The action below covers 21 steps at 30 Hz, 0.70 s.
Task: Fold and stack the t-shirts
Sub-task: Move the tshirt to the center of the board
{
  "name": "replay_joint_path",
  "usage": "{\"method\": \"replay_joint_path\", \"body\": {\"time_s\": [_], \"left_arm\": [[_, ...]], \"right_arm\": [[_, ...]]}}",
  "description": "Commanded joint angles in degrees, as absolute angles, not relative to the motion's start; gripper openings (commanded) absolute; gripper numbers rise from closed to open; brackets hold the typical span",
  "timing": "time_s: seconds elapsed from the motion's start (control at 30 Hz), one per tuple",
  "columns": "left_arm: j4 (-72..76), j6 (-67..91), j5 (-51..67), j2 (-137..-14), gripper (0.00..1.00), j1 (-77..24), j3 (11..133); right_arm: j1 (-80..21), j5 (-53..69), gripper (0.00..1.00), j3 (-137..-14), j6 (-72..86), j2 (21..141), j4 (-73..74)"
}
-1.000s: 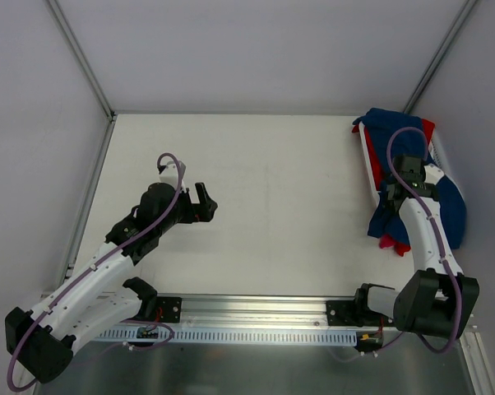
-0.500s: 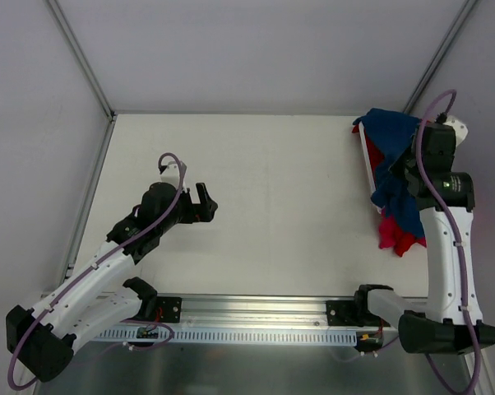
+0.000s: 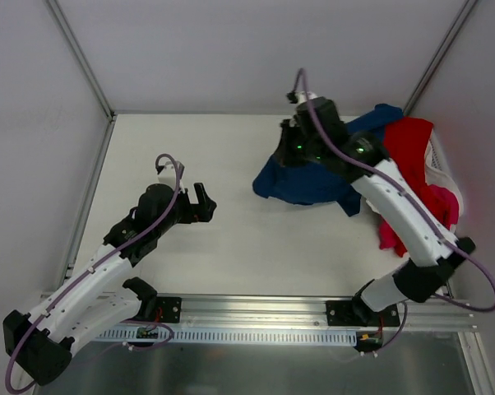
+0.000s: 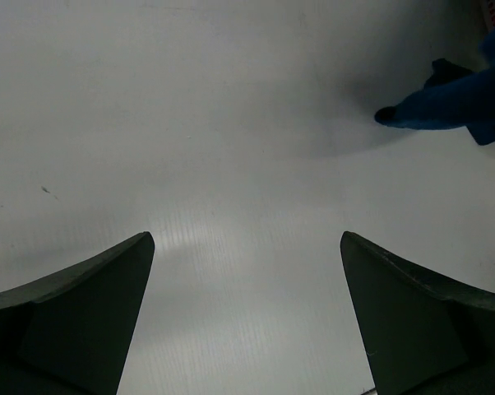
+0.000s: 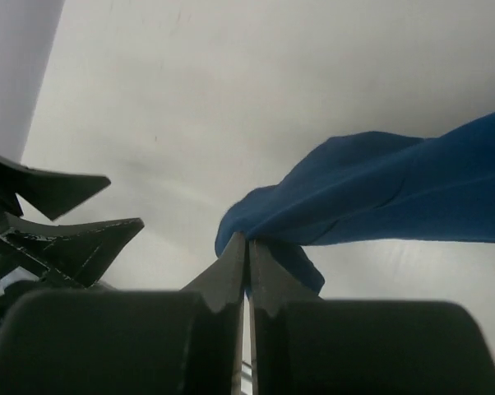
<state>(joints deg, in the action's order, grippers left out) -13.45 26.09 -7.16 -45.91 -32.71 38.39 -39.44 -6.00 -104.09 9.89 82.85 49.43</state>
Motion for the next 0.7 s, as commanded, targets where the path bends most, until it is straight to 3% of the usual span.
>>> {"method": "replay_joint_path", "body": {"time_s": [0.0,0.23,0.47,0.67], "left_arm": [[-12.83,24.70,-9.49,-43.60,0.99,-33.22,38.32],[-13.27,24.70,-11.51,-41.49,0.99,-33.31,37.88],[-13.98,25.75,-15.55,-34.90,0.99,-33.49,36.39],[-14.41,25.66,-15.29,-34.54,0.99,-34.10,36.21]], "right_arm": [[-49.62,-6.50,0.01,-111.85,11.42,90.94,49.92],[-60.29,-6.94,0.00,-124.96,11.95,107.64,51.85],[-62.31,-1.76,0.01,-123.48,15.55,113.71,46.41],[-62.05,-8.68,0.01,-121.65,15.38,115.14,46.49]]}}
